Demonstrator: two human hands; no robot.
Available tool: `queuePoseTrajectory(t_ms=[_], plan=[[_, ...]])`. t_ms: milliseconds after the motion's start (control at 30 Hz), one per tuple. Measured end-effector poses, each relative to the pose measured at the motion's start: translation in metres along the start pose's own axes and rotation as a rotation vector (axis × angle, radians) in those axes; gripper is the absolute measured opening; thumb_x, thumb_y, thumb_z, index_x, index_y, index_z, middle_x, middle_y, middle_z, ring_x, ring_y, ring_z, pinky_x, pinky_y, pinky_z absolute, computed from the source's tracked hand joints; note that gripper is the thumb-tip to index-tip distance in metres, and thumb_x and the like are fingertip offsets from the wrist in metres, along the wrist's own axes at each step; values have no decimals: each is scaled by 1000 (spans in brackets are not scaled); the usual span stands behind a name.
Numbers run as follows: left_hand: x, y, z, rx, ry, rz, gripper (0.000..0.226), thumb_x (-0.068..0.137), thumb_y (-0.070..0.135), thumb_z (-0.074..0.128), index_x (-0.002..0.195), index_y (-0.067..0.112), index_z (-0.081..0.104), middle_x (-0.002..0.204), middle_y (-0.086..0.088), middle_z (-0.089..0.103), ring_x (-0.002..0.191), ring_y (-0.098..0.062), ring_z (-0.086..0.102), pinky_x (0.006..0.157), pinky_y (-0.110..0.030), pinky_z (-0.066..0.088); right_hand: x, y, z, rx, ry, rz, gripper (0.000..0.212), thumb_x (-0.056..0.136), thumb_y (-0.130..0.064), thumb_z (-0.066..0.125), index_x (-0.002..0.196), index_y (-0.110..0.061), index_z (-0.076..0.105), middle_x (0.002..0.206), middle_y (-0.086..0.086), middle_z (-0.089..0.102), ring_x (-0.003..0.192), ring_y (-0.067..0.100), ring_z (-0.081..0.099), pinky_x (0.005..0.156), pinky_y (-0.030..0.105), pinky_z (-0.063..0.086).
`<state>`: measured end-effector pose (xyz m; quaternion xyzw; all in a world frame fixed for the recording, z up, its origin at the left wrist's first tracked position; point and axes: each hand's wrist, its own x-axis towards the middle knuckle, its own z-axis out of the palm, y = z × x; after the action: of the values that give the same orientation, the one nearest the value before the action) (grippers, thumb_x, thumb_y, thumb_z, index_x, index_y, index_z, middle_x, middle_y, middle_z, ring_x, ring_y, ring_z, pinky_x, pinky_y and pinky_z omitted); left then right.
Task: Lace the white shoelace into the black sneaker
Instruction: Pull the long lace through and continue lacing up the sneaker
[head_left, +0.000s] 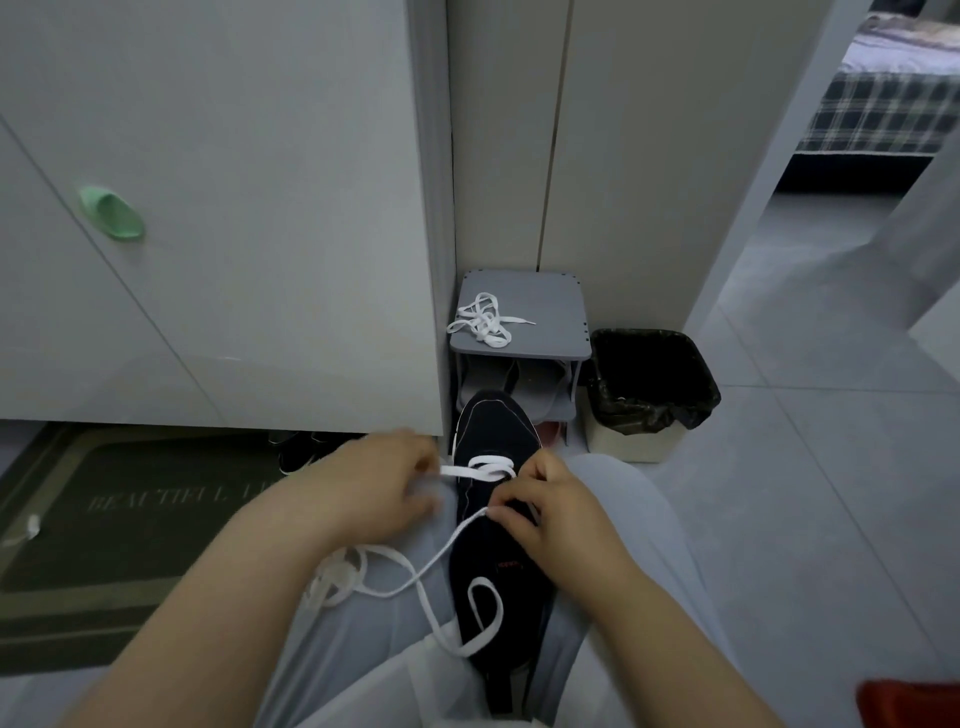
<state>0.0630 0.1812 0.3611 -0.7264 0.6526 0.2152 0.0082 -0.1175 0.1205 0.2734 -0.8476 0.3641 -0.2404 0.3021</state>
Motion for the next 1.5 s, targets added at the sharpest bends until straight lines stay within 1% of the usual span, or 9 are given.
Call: queuePoseTrajectory(t_ms=[167, 400, 500, 633, 767, 867, 1033, 1167, 1500], plan=[[35, -5, 17, 64, 87, 21, 10, 89, 28, 54, 93, 21, 60, 90, 2, 62, 89, -19, 55, 75, -27, 41, -6, 0, -8, -13, -41, 3, 13, 83, -33, 67, 88, -22, 72, 81, -16, 43, 73, -2, 46, 64, 10, 35], [7, 8, -29, -994, -63, 110, 26, 94, 15, 45, 85, 4, 67, 58, 4, 54, 52, -3, 47, 54, -11, 41, 5, -52, -4, 663, -96, 76, 32, 87, -26, 62, 117, -35, 57, 110, -12, 63, 106, 0, 57, 94, 15, 44], [-3, 20, -36, -1264, -166, 111, 30, 83, 24, 47, 87, 1, 66, 61, 0, 57, 54, -7, 50, 54, -15, 46, 11, -73, -2, 1027, -149, 56, 36, 86, -18, 55, 119, -4, 49, 113, 23, 57, 103, 25, 58, 89, 16, 45], [-8, 21, -45, -1628, -36, 91, 24, 79, 17, 49, 83, 5, 69, 66, -3, 62, 58, -9, 60, 61, -21, 55, 6, -65, -17, 894, -209, 70, 21, 89, -25, 50, 104, -15, 62, 56, -8, 54, 62, 13, 53, 71, 21, 44], [-6, 15, -49, -1895, 47, 52, 23, 78, 14, 51, 73, 7, 72, 68, -4, 66, 64, -13, 66, 75, -31, 58, 2, -62, -25, 809, -174, 74, 17, 90, -27, 52, 100, -24, 65, 81, -20, 66, 83, -6, 58, 78, 7, 42], [-8, 26, -45, -1863, 52, 83, 24, 76, 14, 52, 72, 7, 74, 78, -7, 70, 75, -15, 69, 79, -31, 56, 7, -76, -17, 843, -198, 50, 31, 85, -32, 55, 115, -23, 59, 116, -11, 63, 113, -1, 54, 97, 17, 42], [-12, 25, -53, -1789, 169, 95, 18, 83, 14, 51, 82, 6, 67, 67, -2, 65, 62, -9, 64, 69, -24, 58, 10, -90, -22, 891, -167, 83, 20, 96, -8, 45, 87, -14, 61, 55, -17, 56, 56, -1, 51, 76, 24, 47], [-8, 4, -57, -1686, 327, -65, 24, 96, 14, 42, 83, 6, 61, 56, 3, 46, 44, -3, 39, 45, -14, 45, 11, -69, -45, 806, -23, 156, 25, 96, -14, 44, 78, -16, 61, 53, -17, 54, 52, 0, 48, 74, 27, 47], [7, -71, -31, -622, 552, -307, 31, 95, 27, 47, 78, 8, 64, 76, 2, 53, 72, -15, 48, 66, -27, 37, -13, -24, -80, 650, 100, 218, 24, 94, -16, 44, 78, -8, 59, 47, -15, 48, 50, 0, 40, 62, 21, 41]])
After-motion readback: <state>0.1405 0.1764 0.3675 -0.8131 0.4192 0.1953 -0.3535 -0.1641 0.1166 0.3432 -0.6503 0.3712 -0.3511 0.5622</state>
